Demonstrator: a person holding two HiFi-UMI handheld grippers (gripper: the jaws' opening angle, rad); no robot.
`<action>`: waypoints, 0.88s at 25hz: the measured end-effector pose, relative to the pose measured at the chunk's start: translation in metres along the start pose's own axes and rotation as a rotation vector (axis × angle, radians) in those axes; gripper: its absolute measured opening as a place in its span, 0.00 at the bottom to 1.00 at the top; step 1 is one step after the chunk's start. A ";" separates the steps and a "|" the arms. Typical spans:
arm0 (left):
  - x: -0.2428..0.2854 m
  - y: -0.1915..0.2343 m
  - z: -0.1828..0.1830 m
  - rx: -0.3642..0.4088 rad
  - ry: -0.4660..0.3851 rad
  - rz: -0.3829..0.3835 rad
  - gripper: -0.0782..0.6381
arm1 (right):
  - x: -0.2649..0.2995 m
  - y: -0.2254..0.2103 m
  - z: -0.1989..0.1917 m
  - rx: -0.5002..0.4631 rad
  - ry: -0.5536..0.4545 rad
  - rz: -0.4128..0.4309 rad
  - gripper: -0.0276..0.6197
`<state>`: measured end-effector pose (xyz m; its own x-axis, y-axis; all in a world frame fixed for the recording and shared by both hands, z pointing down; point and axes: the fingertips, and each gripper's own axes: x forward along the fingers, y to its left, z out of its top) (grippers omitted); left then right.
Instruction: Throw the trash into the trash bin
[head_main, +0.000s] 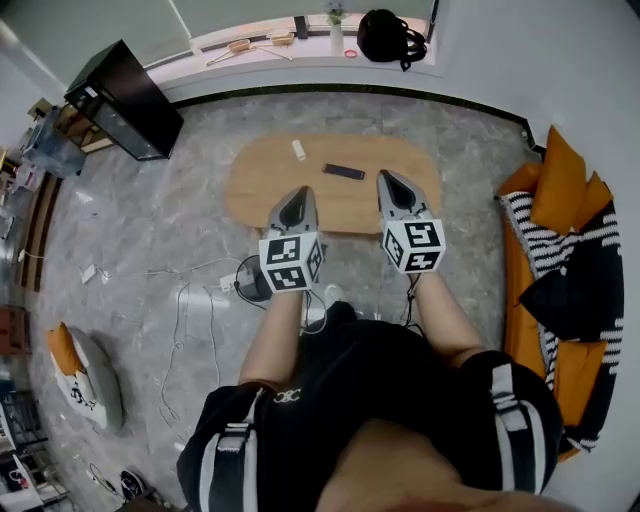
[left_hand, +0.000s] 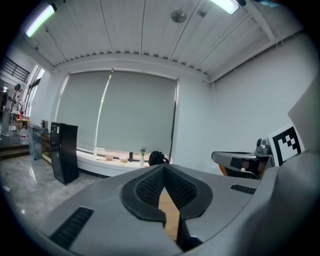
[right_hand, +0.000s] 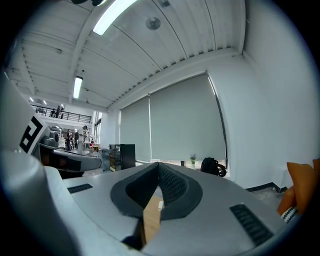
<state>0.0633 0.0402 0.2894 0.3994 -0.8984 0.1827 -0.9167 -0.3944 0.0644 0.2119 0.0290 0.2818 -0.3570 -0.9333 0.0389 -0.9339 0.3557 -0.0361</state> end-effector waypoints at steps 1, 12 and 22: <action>0.009 0.011 0.003 -0.006 0.003 0.001 0.13 | 0.014 0.002 0.003 -0.005 0.002 0.004 0.06; 0.087 0.097 0.027 -0.033 -0.015 0.012 0.13 | 0.131 0.005 0.018 -0.033 -0.010 0.020 0.06; 0.128 0.124 0.019 -0.050 0.018 0.031 0.13 | 0.179 -0.003 0.002 -0.040 0.028 0.048 0.06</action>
<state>0.0012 -0.1273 0.3021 0.3711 -0.9062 0.2025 -0.9283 -0.3561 0.1074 0.1503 -0.1396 0.2864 -0.4016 -0.9134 0.0663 -0.9154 0.4025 0.0016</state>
